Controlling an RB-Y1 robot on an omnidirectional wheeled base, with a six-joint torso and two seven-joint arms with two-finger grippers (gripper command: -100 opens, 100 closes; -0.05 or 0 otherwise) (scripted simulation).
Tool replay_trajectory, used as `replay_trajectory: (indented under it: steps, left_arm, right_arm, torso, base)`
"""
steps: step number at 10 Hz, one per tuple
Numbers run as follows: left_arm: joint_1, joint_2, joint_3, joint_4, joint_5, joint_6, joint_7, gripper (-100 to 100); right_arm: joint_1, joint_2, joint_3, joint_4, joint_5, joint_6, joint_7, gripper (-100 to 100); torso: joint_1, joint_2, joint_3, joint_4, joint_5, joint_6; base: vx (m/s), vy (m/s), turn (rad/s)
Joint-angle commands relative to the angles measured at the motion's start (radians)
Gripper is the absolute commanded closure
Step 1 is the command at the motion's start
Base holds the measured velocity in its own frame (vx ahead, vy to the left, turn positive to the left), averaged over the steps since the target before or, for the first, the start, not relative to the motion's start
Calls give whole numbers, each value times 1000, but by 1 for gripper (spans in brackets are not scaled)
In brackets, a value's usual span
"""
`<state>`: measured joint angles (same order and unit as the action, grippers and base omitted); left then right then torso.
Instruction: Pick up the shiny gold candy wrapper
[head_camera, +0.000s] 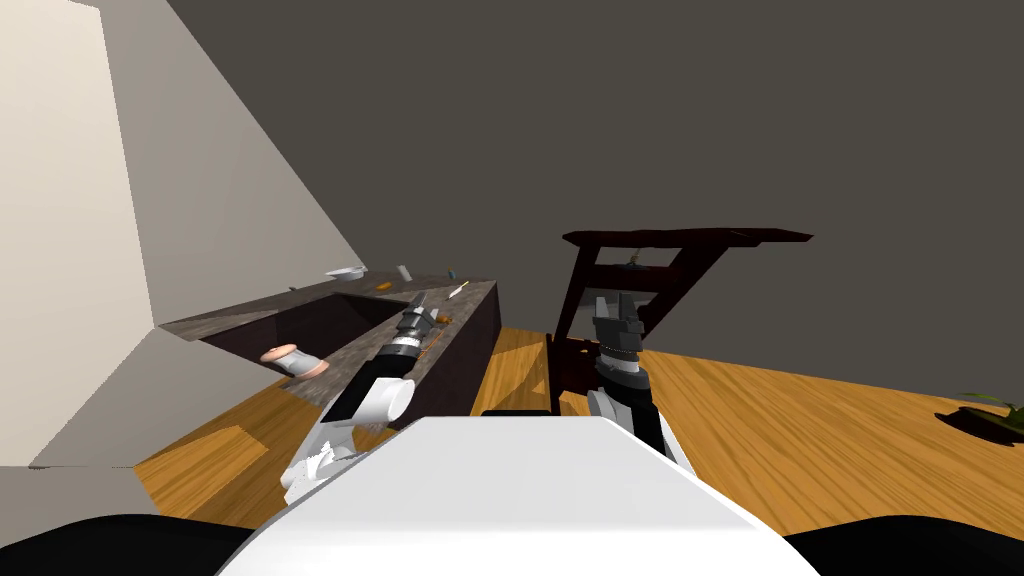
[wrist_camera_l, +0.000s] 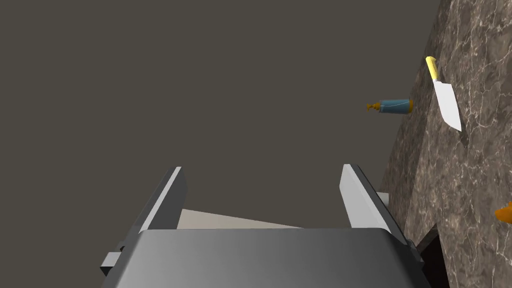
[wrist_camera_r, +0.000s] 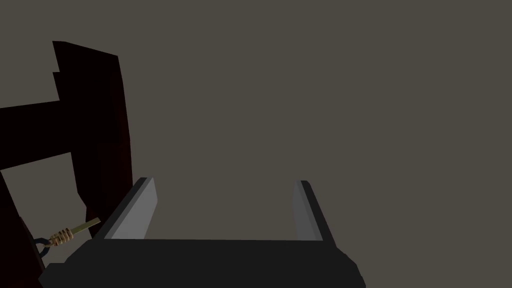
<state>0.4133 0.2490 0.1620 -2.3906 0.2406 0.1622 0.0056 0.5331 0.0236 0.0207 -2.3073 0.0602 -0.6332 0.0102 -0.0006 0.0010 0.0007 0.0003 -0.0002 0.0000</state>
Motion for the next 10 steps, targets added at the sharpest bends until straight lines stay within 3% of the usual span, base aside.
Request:
replay_trajectory:
  steps: [1,4,10]
  left_arm:
    - [-3,9,25,-9,31,50,-13,-100]
    - [-6,17,46,-12,57,136,-23,-100]
    - [-6,17,46,-12,57,137,-23,-100]
  right_arm:
    - [0,0,0,0,0,0,0,0]
    - [0,0,0,0,0,0,0,0]
    - [0,0,0,0,0,0,0,0]
  torso:
    - [0,0,0,0,0,0]
    - [1,-1,0,0,0,0]
    - [1,-1,-1,0,0,0]
  base:
    - [-15,-13,50]
    - [-9,-8,30]
    - [1,1,-3]
